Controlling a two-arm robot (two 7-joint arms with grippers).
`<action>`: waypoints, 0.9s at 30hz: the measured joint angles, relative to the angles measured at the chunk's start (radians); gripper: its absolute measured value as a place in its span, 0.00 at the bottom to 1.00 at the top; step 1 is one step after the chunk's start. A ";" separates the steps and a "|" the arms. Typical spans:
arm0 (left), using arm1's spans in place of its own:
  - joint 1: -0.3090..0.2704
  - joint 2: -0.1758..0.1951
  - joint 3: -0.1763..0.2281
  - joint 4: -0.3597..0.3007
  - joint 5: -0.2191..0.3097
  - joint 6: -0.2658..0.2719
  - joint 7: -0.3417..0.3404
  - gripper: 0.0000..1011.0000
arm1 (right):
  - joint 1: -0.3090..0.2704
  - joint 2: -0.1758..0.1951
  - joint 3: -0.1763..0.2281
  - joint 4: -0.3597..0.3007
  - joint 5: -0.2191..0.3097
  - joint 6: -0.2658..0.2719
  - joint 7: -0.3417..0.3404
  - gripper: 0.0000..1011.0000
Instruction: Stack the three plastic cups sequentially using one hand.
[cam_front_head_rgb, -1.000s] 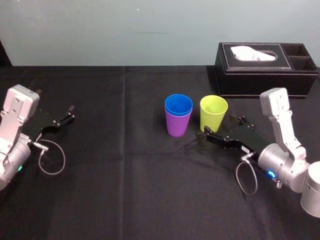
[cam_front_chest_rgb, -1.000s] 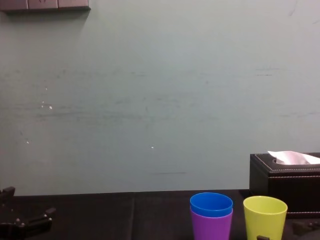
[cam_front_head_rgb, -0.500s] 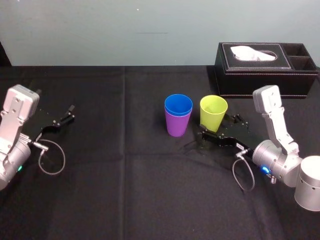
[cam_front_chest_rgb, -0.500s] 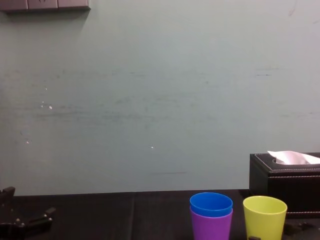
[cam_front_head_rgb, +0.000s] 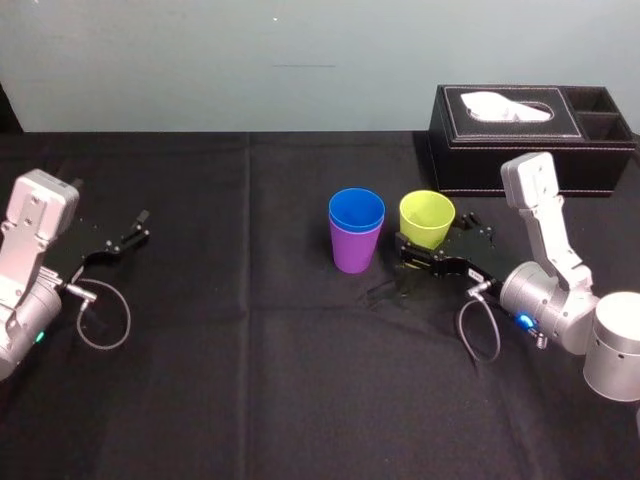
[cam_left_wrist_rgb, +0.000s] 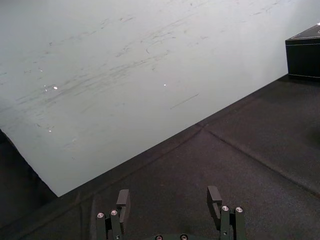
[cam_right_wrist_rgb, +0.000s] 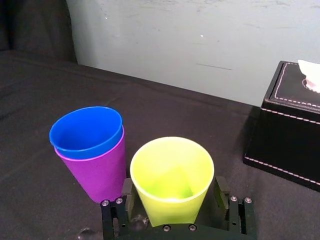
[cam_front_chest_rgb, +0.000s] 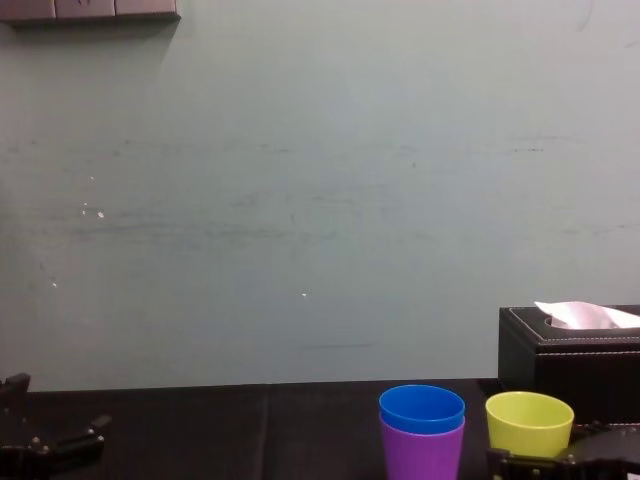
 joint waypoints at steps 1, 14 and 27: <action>0.000 0.000 0.000 0.000 0.000 0.000 0.000 1.00 | 0.003 -0.001 0.000 0.004 0.001 0.000 0.003 0.99; 0.000 0.000 0.000 0.000 0.000 0.000 0.000 1.00 | 0.041 -0.008 -0.008 0.058 0.024 -0.019 0.029 0.99; 0.000 0.000 0.000 0.000 0.000 0.000 0.000 1.00 | 0.052 -0.011 -0.018 0.072 0.029 -0.030 0.043 0.99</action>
